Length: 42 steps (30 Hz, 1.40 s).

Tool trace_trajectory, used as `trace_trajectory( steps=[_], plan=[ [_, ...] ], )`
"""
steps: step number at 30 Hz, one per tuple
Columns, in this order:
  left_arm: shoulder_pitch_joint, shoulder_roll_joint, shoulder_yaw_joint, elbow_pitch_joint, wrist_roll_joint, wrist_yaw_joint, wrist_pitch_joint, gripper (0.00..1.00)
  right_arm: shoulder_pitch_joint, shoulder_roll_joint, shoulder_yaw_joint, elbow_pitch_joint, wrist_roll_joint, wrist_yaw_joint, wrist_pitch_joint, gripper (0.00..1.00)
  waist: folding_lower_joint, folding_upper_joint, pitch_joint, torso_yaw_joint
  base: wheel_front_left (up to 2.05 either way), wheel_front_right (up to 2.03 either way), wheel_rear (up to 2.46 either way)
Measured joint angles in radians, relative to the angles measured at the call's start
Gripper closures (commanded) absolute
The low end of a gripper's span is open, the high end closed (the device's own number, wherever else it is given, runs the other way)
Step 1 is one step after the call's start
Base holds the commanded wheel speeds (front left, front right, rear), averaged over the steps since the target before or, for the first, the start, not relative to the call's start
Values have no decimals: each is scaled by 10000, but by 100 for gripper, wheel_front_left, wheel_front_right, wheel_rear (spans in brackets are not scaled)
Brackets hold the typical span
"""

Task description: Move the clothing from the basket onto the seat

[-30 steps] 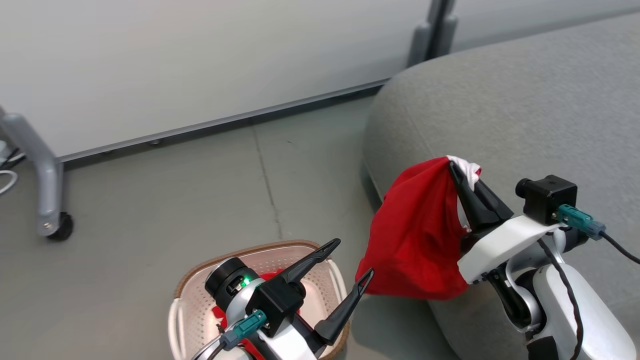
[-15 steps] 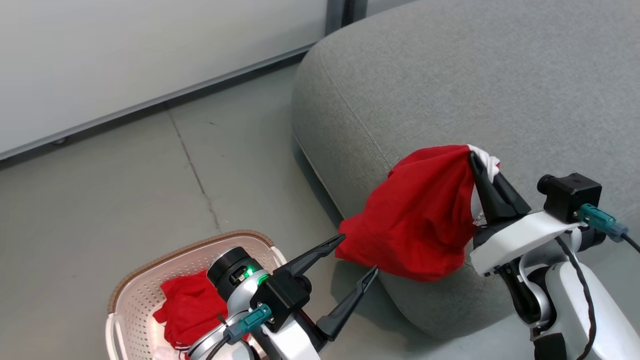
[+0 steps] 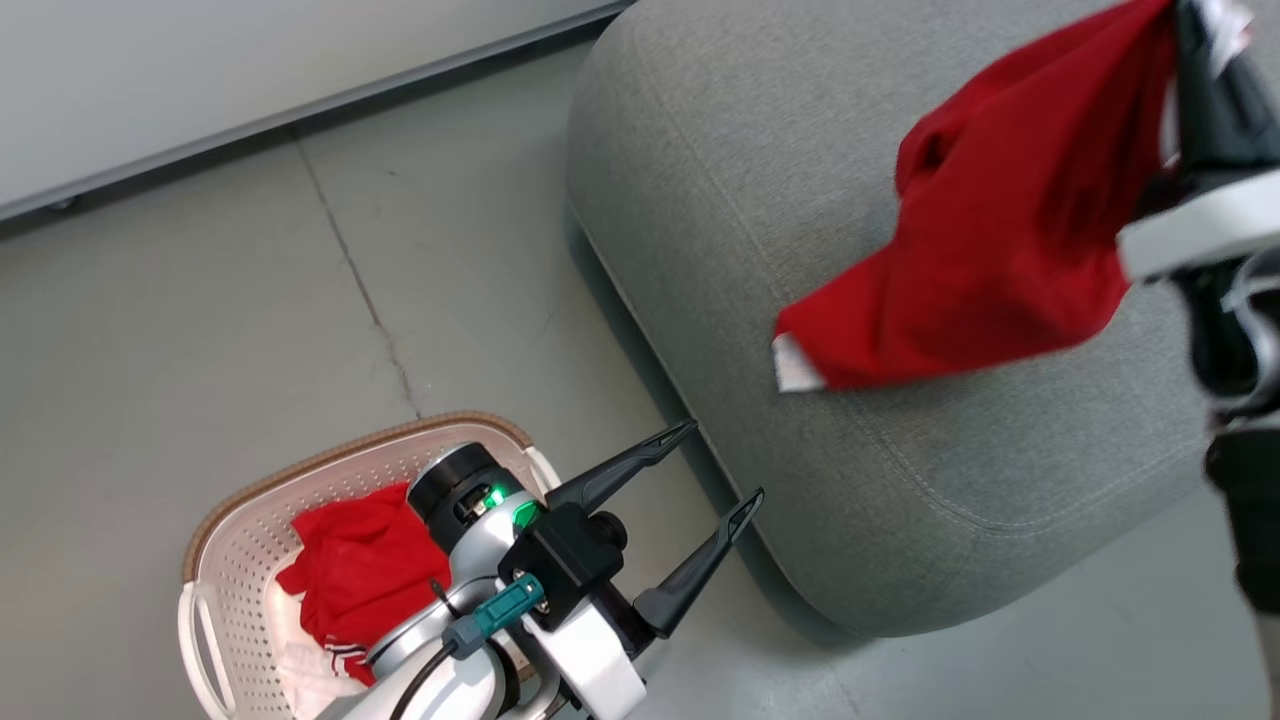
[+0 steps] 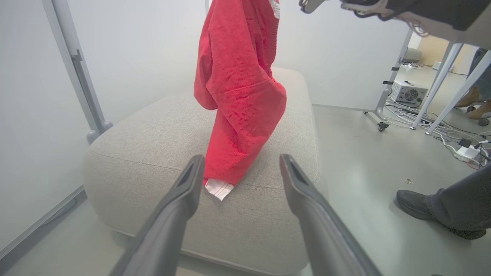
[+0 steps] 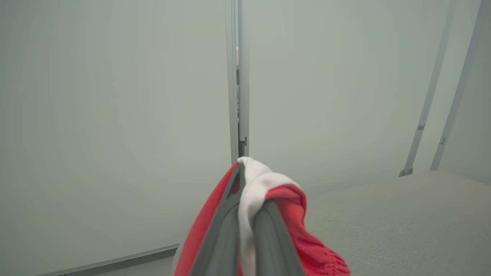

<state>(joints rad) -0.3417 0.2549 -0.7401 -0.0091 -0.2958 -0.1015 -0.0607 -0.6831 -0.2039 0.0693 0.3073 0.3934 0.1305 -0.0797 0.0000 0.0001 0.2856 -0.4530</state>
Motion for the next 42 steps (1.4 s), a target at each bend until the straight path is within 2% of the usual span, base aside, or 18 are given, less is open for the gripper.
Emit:
trace_trajectory(
  steps=[7,14,19,24,30,31,32,33,36,42],
  plan=[
    [-648,92,27,-274,253,2,82,0,-1926,-934,-656,1354,215,2,-40,100,0,0,699,443,0,0,0],
    [-1657,314,217,-777,646,0,334,0,-3113,-1626,-936,2953,437,-2,-890,100,0,0,1884,920,0,0,0],
    [-2163,510,230,-989,790,-31,514,0,-3568,-1676,-813,4380,520,2,-1342,100,0,0,2865,1189,0,0,0],
    [-2468,602,349,-1141,851,-29,573,0,-3631,-1465,-662,5718,786,2,-1653,100,0,-1,3684,1383,0,0,0],
    [-2628,704,362,-1127,890,-29,571,0,-3519,-1271,-447,6717,1212,2,-1770,100,0,-1,4196,1502,0,0,0],
    [-2634,711,359,-1097,890,-29,564,0,-3519,-1273,-345,6742,1260,2,-1774,74,1,0,4188,1504,0,0,0],
    [-2642,719,353,-1064,888,-29,545,0,-3517,-1298,-242,6742,1256,2,-1776,26,1,-1,4154,1502,0,0,0],
    [-2653,723,353,-1032,882,-29,500,0,-3506,-1356,-199,6730,1243,2,-1778,0,0,0,4102,1499,0,0,0],
    [-2638,694,332,-842,817,-17,349,0,-3266,-1582,-320,6575,1064,2,-1793,0,0,0,3863,1498,0,0,0],
    [-2139,493,297,-408,487,167,-136,0,-2260,-1553,-748,5950,499,4,-1810,0,0,0,3024,1544,0,0,0]
  ],
)
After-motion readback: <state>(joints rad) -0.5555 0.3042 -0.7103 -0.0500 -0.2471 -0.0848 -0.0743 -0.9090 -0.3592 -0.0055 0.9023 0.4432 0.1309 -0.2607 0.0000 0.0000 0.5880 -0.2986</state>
